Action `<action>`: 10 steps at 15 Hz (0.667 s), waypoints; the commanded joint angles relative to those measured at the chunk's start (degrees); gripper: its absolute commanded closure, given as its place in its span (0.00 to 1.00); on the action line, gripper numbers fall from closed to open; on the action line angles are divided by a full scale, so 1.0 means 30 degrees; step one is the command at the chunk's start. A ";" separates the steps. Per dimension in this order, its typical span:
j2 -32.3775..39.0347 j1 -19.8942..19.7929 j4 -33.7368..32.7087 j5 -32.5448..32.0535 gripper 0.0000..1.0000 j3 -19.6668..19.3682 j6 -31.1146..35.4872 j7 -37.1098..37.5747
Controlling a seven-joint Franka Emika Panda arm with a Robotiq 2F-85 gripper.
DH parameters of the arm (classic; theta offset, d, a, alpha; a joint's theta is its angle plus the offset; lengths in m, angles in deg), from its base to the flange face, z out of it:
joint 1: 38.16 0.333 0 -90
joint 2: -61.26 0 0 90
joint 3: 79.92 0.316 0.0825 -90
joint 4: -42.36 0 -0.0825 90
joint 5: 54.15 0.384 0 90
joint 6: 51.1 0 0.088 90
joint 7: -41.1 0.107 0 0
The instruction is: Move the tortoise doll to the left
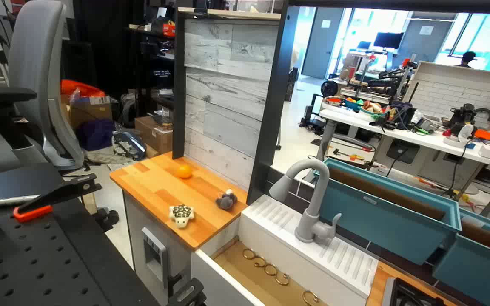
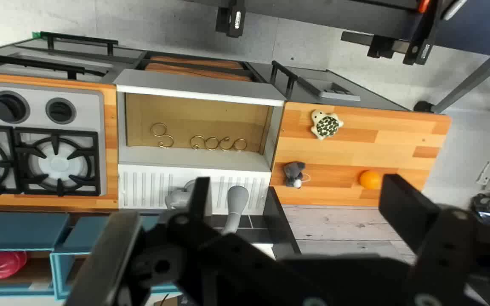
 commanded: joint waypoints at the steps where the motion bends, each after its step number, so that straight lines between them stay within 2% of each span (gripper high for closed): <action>1: 0.0090 -0.0667 -0.0031 0.0299 0.00 0.0638 -0.0047 -0.0227; 10: 0.0250 -0.0579 -0.0016 0.0367 0.00 0.0879 0.0210 0.0195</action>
